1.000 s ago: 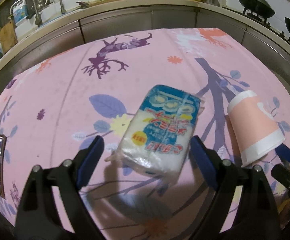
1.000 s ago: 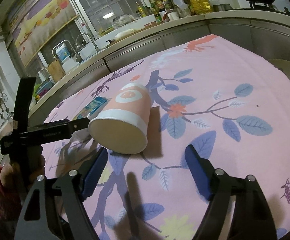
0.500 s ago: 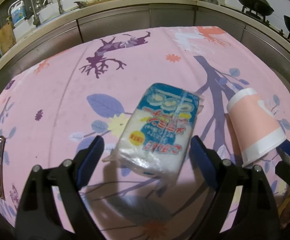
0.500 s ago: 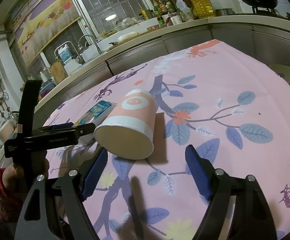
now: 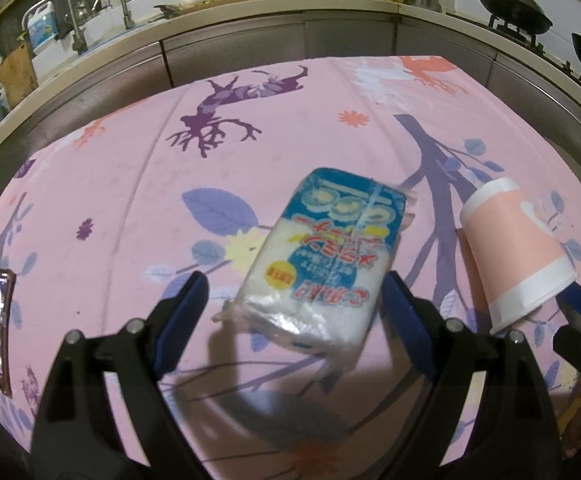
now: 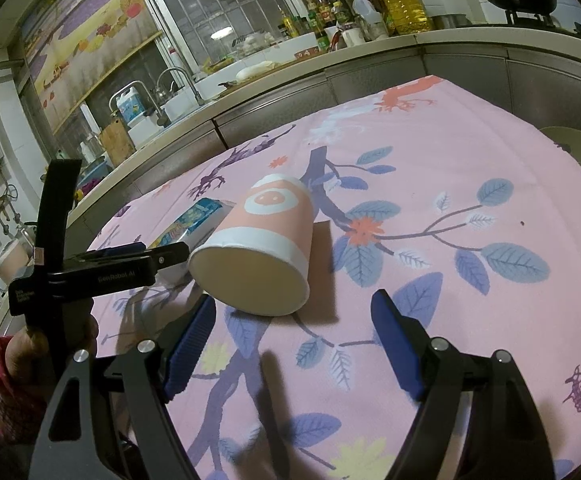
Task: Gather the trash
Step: 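Keep holding the white tissue pack and pink cup above the table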
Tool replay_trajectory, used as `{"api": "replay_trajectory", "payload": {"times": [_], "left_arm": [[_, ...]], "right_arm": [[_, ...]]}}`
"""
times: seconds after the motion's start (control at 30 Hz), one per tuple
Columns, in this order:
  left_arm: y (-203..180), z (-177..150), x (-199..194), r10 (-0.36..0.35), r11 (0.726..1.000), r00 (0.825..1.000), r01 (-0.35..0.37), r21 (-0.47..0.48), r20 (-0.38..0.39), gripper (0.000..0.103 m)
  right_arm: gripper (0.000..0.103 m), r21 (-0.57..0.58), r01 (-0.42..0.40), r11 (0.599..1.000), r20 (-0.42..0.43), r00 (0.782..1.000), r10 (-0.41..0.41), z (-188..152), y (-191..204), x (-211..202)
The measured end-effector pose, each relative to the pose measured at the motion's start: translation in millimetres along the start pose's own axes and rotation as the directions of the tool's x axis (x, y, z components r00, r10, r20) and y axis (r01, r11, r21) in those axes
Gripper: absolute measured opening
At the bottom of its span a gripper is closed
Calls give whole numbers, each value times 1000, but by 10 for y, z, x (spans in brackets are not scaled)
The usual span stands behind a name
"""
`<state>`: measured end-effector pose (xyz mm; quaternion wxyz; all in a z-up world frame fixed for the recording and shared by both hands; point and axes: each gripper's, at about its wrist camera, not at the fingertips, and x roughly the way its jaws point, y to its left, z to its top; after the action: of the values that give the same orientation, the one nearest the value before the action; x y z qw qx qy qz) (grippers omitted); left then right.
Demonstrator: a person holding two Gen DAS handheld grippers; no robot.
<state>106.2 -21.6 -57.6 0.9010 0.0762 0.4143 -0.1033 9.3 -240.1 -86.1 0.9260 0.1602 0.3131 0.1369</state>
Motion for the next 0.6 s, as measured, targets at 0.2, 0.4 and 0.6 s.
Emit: {"api": "replay_trajectory", "payload": {"times": [0.2,0.4,0.6], "left_arm": [[4,-1,2,0,1000,1000,0,0,0,85],[8,-3,3,0,1000,1000,0,0,0,85],[29,-4,-1,-1,1000,1000,1,-3,-1,85]], "right_arm": [[77,1,-2,1000,-1,1000,2,4,-5,2],[77,1,-3,1000,-4,1000,3,1,-2,4],[77,3,-4,1000,-3,1000,4,-16,14,4]]}}
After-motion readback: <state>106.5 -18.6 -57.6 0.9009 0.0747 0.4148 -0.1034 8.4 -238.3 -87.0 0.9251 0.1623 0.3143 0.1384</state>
